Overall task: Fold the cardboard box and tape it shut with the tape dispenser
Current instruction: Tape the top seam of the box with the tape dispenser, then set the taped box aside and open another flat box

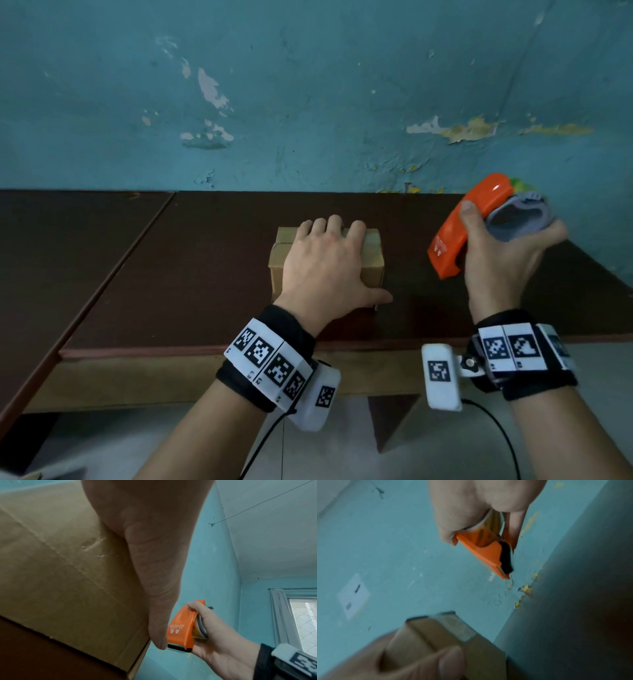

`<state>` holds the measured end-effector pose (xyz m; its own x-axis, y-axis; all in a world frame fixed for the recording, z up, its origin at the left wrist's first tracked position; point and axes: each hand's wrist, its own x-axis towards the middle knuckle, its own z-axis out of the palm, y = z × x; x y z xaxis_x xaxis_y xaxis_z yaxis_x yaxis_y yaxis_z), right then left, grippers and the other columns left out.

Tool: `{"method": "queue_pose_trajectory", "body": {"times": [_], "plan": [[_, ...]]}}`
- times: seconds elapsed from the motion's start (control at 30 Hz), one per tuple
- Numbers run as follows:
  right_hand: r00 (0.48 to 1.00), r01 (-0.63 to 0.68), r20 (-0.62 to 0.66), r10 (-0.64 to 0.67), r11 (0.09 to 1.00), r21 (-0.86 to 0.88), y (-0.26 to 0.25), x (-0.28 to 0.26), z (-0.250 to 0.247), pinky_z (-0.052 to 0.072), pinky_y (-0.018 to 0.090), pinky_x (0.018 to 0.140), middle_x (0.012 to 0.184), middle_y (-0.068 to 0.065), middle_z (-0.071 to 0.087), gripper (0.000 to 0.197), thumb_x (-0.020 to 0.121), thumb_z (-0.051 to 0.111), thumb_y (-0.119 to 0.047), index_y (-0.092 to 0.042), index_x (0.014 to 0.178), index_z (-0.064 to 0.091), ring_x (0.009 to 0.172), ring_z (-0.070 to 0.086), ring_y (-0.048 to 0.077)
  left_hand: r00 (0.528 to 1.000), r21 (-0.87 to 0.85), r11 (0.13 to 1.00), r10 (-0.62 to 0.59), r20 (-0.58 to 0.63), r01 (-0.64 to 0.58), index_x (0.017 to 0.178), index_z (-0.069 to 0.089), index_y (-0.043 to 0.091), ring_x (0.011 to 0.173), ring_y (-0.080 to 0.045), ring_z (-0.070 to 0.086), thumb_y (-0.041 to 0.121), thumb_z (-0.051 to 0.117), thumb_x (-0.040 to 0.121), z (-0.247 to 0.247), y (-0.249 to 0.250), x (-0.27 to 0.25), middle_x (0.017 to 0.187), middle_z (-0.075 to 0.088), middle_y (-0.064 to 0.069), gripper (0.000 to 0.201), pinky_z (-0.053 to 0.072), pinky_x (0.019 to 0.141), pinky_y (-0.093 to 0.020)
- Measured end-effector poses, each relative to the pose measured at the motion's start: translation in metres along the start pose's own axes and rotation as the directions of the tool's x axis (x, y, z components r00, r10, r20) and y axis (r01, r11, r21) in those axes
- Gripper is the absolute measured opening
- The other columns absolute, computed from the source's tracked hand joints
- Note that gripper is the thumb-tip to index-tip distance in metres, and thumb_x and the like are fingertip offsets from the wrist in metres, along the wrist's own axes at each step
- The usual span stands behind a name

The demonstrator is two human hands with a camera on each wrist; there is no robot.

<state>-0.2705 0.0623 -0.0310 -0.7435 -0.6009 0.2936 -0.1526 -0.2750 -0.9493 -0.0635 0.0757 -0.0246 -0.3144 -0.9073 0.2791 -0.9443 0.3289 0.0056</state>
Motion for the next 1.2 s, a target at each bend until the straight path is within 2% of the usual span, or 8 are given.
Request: {"method": "queue_pose_trajectory", "body": {"times": [0.07, 0.2, 0.5, 0.77, 0.93, 1.03, 1.13, 1.2], "plan": [[0.990, -0.142, 0.022, 0.141, 0.990, 0.017, 0.009, 0.009, -0.003, 0.050, 0.033, 0.092, 0.138, 0.001, 0.051, 0.095, 0.064, 0.082, -0.060, -0.027, 0.142, 0.038, 0.114, 0.058, 0.013, 1.000, 0.002, 1.000, -0.003, -0.002, 0.003, 0.149, 0.042, 0.025, 0.131, -0.029, 0.053, 0.091, 0.064, 0.067, 0.000, 0.000, 0.000, 0.138, 0.057, -0.006, 0.108, 0.033, 0.122, -0.047], [0.945, -0.327, 0.000, 0.328, 0.943, -0.058, 0.025, 0.022, -0.006, 0.040, 0.035, 0.087, 0.145, 0.008, 0.049, 0.098, 0.067, 0.083, -0.060, -0.021, 0.146, 0.043, 0.122, 0.056, 0.023, 1.000, 0.003, 1.000, -0.012, 0.007, 0.012, 0.151, 0.040, 0.027, 0.132, -0.028, 0.052, 0.092, 0.063, 0.067, -0.001, 0.000, 0.000, 0.139, 0.056, -0.005, 0.109, 0.032, 0.123, -0.046], [0.944, -0.326, -0.102, 0.313, 0.853, -0.408, 0.037, 0.046, -0.022, 0.037, 0.053, 0.112, 0.153, 0.021, 0.036, 0.099, 0.081, 0.069, -0.061, -0.003, 0.150, 0.029, 0.140, 0.036, 0.039, 1.000, 0.019, 1.000, -0.022, 0.008, 0.022, 0.152, 0.038, 0.028, 0.133, -0.027, 0.052, 0.094, 0.060, 0.067, -0.001, 0.002, 0.002, 0.139, 0.056, -0.004, 0.110, 0.031, 0.123, -0.045], [0.950, -0.311, -0.164, 0.264, 0.825, -0.472, 0.038, 0.046, -0.020, 0.038, 0.052, 0.109, 0.157, 0.021, 0.030, 0.093, 0.086, 0.063, -0.053, -0.005, 0.156, 0.023, 0.142, 0.030, 0.039, 1.000, 0.015, 1.000, -0.021, 0.012, 0.021, 0.152, 0.038, 0.028, 0.133, -0.027, 0.052, 0.095, 0.060, 0.067, -0.001, 0.002, 0.002, 0.140, 0.056, -0.003, 0.110, 0.032, 0.123, -0.045], [0.973, -0.205, -0.200, 0.119, 0.844, -0.495, 0.024, 0.037, -0.019, 0.037, 0.051, 0.111, 0.160, 0.020, 0.025, 0.093, 0.089, 0.063, -0.043, -0.006, 0.160, 0.015, 0.144, 0.029, 0.037, 1.000, 0.010, 1.000, -0.017, 0.007, 0.016, 0.151, 0.039, 0.028, 0.133, -0.027, 0.053, 0.094, 0.061, 0.066, -0.001, 0.001, 0.002, 0.139, 0.056, -0.004, 0.110, 0.032, 0.122, -0.045], [0.978, 0.004, -0.182, -0.103, 0.878, -0.479, 0.018, 0.023, -0.014, 0.032, 0.042, 0.116, 0.161, 0.016, 0.029, 0.084, 0.090, 0.064, -0.036, -0.008, 0.158, 0.023, 0.146, 0.029, 0.032, 1.000, 0.008, 1.000, -0.013, 0.005, 0.013, 0.152, 0.039, 0.028, 0.133, -0.027, 0.052, 0.094, 0.061, 0.066, -0.001, 0.000, 0.001, 0.140, 0.056, -0.004, 0.110, 0.032, 0.122, -0.045], [0.926, 0.332, -0.065, -0.372, 0.883, -0.332, 0.015, 0.004, -0.004, 0.031, 0.036, 0.118, 0.157, 0.010, 0.038, 0.067, 0.094, 0.057, -0.032, -0.013, 0.154, 0.034, 0.146, 0.035, 0.022, 1.000, 0.007, 1.000, -0.004, 0.007, 0.004, 0.152, 0.038, 0.028, 0.134, -0.027, 0.051, 0.093, 0.063, 0.065, -0.002, -0.001, 0.001, 0.141, 0.055, -0.003, 0.112, 0.031, 0.122, -0.045], [0.922, 0.381, 0.115, -0.369, 0.917, -0.115, 0.017, -0.008, 0.007, 0.033, 0.035, 0.119, 0.156, 0.001, 0.041, 0.056, 0.099, 0.049, -0.030, -0.016, 0.152, 0.038, 0.144, 0.039, 0.012, 1.000, 0.008, 1.000, 0.002, 0.009, -0.002, 0.153, 0.038, 0.028, 0.133, -0.027, 0.052, 0.092, 0.066, 0.063, -0.002, -0.002, 0.001, 0.140, 0.055, -0.003, 0.115, 0.032, 0.122, -0.045]]}}
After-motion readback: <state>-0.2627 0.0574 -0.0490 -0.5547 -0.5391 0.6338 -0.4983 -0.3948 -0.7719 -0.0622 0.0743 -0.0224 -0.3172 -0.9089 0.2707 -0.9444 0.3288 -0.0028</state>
